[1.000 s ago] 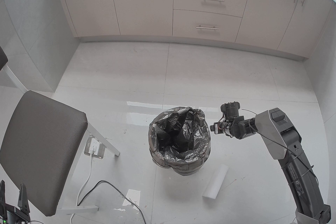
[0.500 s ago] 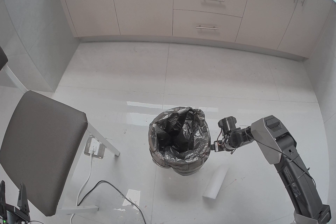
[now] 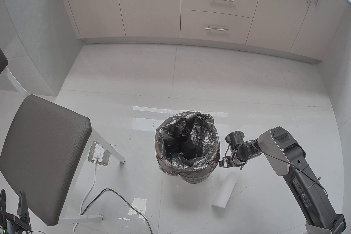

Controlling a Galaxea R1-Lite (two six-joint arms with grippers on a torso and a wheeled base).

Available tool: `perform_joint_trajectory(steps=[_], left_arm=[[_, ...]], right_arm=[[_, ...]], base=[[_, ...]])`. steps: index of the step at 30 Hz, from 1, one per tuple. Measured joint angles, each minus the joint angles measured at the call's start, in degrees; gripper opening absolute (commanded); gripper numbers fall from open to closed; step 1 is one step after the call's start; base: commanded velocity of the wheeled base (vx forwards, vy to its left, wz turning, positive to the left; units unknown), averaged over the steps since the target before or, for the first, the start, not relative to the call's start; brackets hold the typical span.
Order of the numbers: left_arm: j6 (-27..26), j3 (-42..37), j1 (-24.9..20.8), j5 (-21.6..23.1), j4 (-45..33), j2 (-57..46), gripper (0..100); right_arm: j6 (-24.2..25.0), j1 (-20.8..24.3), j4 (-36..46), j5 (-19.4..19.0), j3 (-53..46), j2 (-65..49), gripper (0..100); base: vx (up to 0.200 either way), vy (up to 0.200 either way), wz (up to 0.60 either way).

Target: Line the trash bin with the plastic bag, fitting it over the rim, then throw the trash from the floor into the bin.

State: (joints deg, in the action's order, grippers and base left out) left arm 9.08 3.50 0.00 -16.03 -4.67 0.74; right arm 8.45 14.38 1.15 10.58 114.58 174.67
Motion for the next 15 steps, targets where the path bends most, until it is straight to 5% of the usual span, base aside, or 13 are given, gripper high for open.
perform_joint_trajectory(steps=[15], left_arm=[[0.13, 0.0, 0.0, -0.04, 0.02, 0.02, 100]], right_arm=[[0.02, 1.49, 8.73, -0.66, 0.02, 2.6, 100]], base=[[0.0, 0.0, 0.0]])
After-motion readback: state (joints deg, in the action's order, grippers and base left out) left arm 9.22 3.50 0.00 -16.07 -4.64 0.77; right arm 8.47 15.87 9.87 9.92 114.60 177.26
